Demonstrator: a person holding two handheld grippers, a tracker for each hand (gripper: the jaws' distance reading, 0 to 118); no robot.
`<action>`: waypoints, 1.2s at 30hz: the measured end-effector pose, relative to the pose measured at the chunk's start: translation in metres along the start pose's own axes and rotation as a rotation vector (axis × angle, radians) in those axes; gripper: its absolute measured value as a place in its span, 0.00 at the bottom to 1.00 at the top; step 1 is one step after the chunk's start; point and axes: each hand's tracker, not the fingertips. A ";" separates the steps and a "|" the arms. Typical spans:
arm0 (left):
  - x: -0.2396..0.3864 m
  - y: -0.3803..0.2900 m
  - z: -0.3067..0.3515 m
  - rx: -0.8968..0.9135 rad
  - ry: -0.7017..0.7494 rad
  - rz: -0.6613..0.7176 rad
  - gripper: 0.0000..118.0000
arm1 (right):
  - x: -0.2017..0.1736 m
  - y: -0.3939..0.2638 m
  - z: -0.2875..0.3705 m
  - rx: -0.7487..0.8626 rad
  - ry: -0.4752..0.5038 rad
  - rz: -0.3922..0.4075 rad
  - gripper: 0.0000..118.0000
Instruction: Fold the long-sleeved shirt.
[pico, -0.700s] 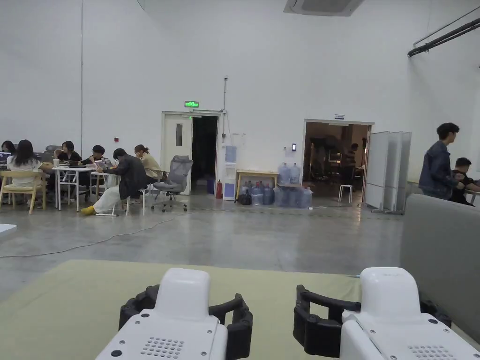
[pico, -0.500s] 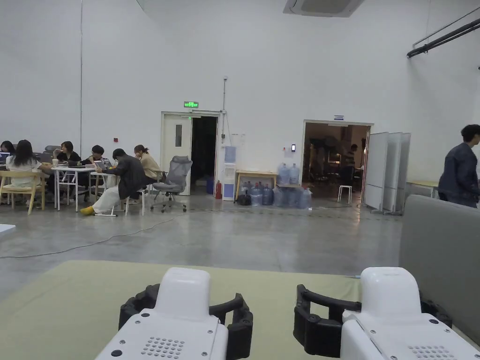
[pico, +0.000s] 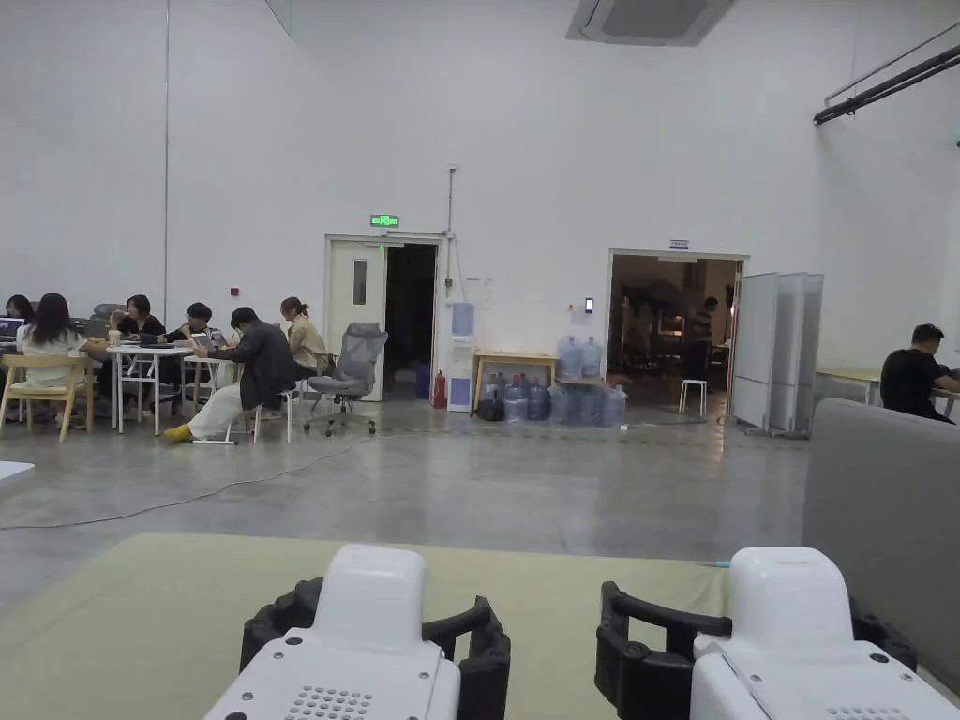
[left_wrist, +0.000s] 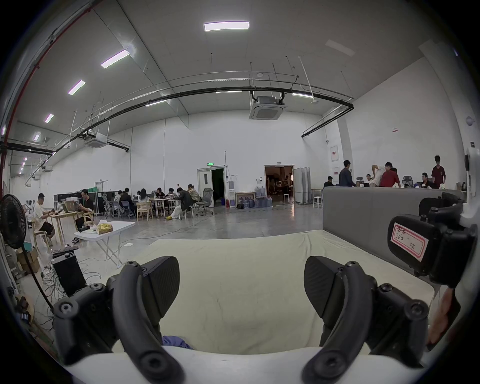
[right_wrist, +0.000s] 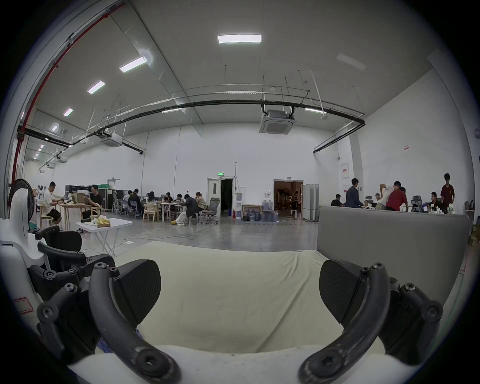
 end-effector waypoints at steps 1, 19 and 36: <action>0.000 0.000 0.000 0.001 0.001 -0.001 0.83 | 0.000 0.000 0.000 0.001 0.000 0.000 1.00; -0.001 0.001 0.002 -0.004 0.000 -0.004 0.83 | -0.001 0.001 0.002 0.001 0.001 -0.001 1.00; -0.002 -0.011 0.003 0.022 -0.029 -0.005 0.02 | -0.006 -0.007 0.009 0.014 0.058 0.035 0.59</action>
